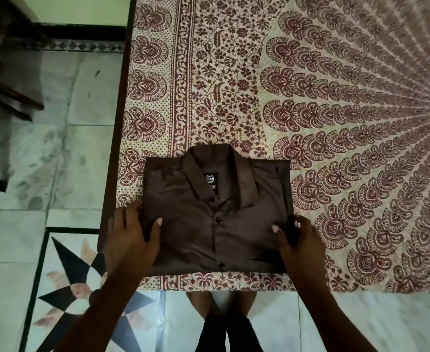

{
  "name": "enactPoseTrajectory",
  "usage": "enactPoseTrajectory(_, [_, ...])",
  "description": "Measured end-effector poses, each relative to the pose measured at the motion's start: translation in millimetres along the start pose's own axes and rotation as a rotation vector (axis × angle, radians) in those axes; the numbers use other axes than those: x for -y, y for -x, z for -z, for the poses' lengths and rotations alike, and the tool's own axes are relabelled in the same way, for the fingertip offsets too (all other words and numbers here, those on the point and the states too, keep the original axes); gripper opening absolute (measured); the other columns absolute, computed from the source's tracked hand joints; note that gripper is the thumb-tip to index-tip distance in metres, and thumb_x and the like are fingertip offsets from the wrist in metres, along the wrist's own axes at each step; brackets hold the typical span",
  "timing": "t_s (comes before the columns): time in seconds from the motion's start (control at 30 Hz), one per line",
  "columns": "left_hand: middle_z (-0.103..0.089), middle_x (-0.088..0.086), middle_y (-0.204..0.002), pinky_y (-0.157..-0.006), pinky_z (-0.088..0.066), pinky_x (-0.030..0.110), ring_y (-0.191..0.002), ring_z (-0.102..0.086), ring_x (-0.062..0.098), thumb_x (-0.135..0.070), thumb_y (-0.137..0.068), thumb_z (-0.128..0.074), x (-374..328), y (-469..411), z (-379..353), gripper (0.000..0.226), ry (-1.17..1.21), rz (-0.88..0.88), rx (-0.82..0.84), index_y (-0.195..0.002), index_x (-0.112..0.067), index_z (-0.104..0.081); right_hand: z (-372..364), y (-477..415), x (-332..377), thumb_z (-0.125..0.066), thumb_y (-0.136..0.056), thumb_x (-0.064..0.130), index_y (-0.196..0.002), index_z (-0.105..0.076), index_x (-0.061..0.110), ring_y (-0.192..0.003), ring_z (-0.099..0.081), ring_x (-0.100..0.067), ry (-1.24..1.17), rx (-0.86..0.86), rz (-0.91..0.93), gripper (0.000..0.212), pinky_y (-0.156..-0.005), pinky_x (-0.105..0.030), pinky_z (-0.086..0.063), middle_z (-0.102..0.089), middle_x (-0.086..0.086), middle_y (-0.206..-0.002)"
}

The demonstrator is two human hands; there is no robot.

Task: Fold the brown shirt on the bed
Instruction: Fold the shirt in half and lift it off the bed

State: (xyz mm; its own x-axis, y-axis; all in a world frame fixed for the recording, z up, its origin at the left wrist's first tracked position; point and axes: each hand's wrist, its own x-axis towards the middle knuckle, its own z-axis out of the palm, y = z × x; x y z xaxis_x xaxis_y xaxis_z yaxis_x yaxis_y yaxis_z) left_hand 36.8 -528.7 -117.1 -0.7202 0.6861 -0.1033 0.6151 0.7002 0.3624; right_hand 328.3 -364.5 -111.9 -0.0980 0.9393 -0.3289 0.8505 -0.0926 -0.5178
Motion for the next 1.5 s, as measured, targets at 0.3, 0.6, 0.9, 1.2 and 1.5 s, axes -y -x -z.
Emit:
enactPoseTrajectory(0.3, [-0.072,0.018,-0.105,-0.092,-0.054,0.044,-0.100,-0.068,0.037,-0.024,-0.093,-0.076,-29.9,-79.7,-4.3,0.028,0.498,0.294,0.061,-0.111,-0.003,-0.071,-16.9,-88.0,69.9,-0.070,-0.095,0.037,-0.116,-0.069,0.007,-0.119,-0.057,-0.038,0.020,-0.046,-0.017,0.036,-0.097,-0.042,-0.040,-0.064,-0.019,-0.119])
enactPoseTrajectory(0.6, [-0.071,0.022,-0.117,-0.095,-0.047,0.038,-0.110,-0.065,0.039,-0.019,-0.096,-0.071,-34.1,-83.0,-11.8,0.031,0.413,0.270,0.053,-0.122,-0.003,-0.069,-17.8,-103.6,55.8,-0.068,-0.095,0.027,-0.110,-0.066,0.009,-0.114,-0.059,-0.040,0.003,-0.092,-0.018,0.023,-0.097,-0.048,-0.043,-0.067,-0.019,-0.112])
enactPoseTrajectory(0.9, [-0.015,0.006,-0.172,-0.117,-0.030,0.058,-0.156,-0.021,0.036,-0.064,-0.090,-0.057,-28.7,18.5,-21.4,0.082,-0.087,-0.269,0.164,-0.158,-0.022,-0.036,-25.8,32.1,34.7,-0.037,-0.099,0.069,-0.158,-0.037,0.021,-0.146,-0.034,-0.034,0.349,-0.072,0.371,0.076,-0.107,-0.063,-0.034,-0.031,-0.011,-0.164])
enactPoseTrajectory(1.2, [-0.001,0.004,-0.175,-0.123,-0.020,0.062,-0.161,-0.005,0.033,-0.077,-0.086,-0.048,-11.5,23.6,-46.7,0.093,-0.233,-0.308,0.215,-0.164,-0.031,-0.025,-34.6,22.6,-42.5,-0.031,-0.097,0.073,-0.166,-0.011,0.027,-0.160,-0.010,-0.035,0.523,0.001,0.222,0.085,-0.117,-0.065,-0.024,-0.002,-0.005,-0.175])
enactPoseTrajectory(1.5, [0.003,0.004,-0.175,-0.122,-0.020,0.062,-0.160,-0.004,0.035,-0.084,-0.083,-0.043,-19.6,-35.3,-35.8,0.107,-0.253,-0.317,0.148,-0.166,-0.027,-0.008,-31.3,-44.0,-5.8,-0.032,-0.096,0.079,-0.166,-0.009,0.022,-0.161,0.001,-0.031,0.549,0.076,0.628,0.093,-0.121,-0.060,-0.023,0.002,-0.001,-0.175])
